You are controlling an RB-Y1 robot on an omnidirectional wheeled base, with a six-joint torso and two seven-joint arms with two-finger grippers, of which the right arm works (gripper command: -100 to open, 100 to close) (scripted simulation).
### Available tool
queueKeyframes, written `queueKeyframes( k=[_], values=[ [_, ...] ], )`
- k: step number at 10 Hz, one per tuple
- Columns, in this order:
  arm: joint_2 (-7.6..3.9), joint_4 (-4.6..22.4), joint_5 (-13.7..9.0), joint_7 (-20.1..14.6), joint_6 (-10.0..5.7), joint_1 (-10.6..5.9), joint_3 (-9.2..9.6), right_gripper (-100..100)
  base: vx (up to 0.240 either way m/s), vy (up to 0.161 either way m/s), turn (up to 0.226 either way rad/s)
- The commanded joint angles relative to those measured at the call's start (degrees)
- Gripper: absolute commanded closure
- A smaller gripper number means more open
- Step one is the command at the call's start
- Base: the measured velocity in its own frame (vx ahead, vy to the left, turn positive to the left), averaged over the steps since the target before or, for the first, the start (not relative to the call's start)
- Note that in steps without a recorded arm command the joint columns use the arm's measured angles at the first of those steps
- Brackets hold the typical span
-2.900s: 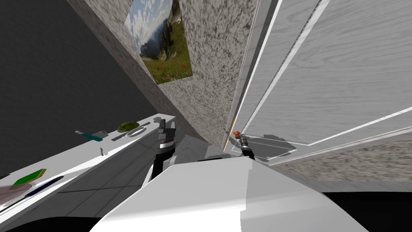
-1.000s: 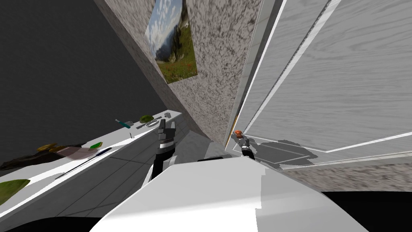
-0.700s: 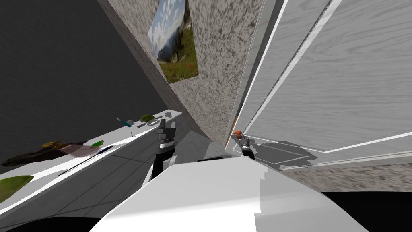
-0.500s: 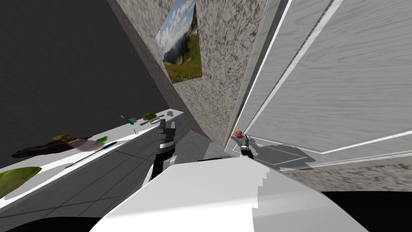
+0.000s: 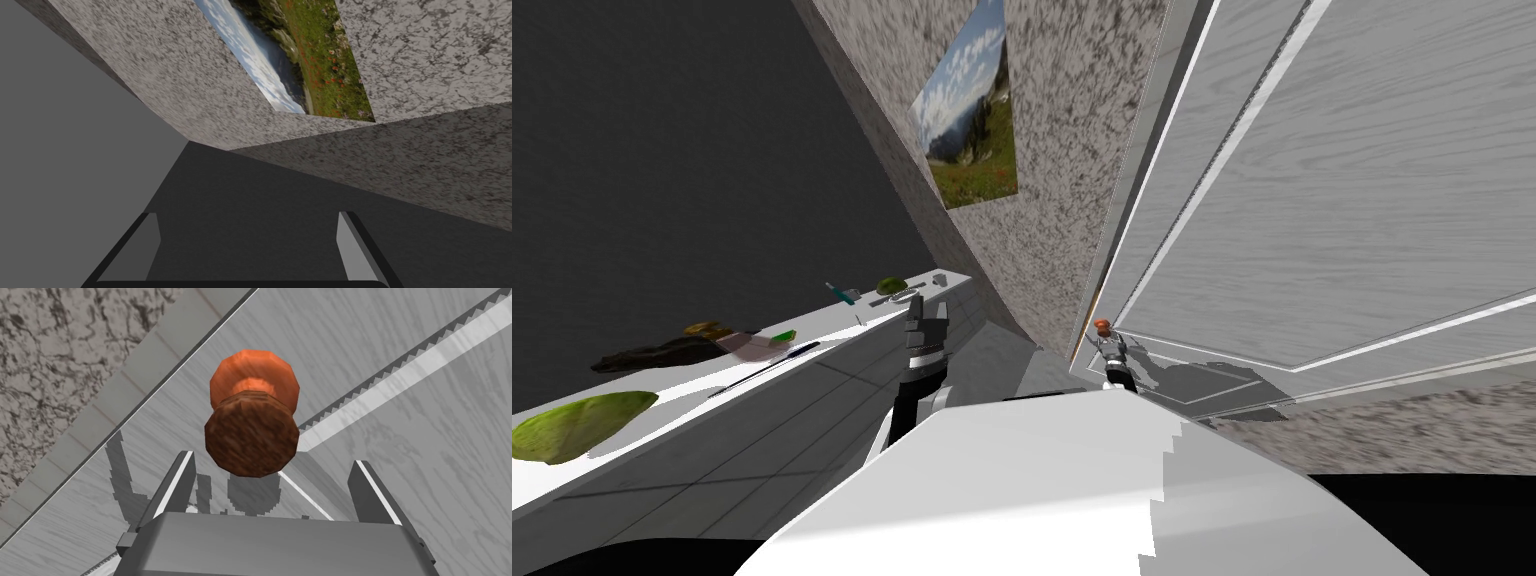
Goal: Pull the door open
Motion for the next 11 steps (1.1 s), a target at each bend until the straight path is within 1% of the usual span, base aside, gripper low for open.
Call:
queueKeyframes(
  k=[1,3,4,6,7,9,10,11],
  values=[
    [0.40,-0.2,-1.0,-2.4,0.01,-0.21,0.46,-100,-0.049,0.006,0.012],
    [1.16,-0.6,-2.8,-5.8,0.11,-0.58,1.29,-100,-0.091,-0.004,0.028],
    [1.16,-0.6,-2.8,-6.5,0.11,-0.58,1.29,-100,-0.069,-0.005,0.006],
    [1.95,-1.1,-4.6,-10.1,0.22,-0.96,2.15,-100,-0.061,0.010,0.021],
    [1.95,-1.1,-4.6,-10.7,0.22,-0.96,2.15,-100,-0.059,-0.004,0.006],
    [2.74,-1.5,-6.5,-14.4,0.33,-1.34,3.01,-100,-0.068,-0.008,0.023],
    [2.74,-1.5,-6.5,-14.9,0.33,-1.34,3.01,-100,-0.059,-0.006,0.005],
    [3.12,-1.7,-7.4,-16.9,0.38,-1.53,3.42,-100,-0.055,-0.006,0.012]
  ],
)
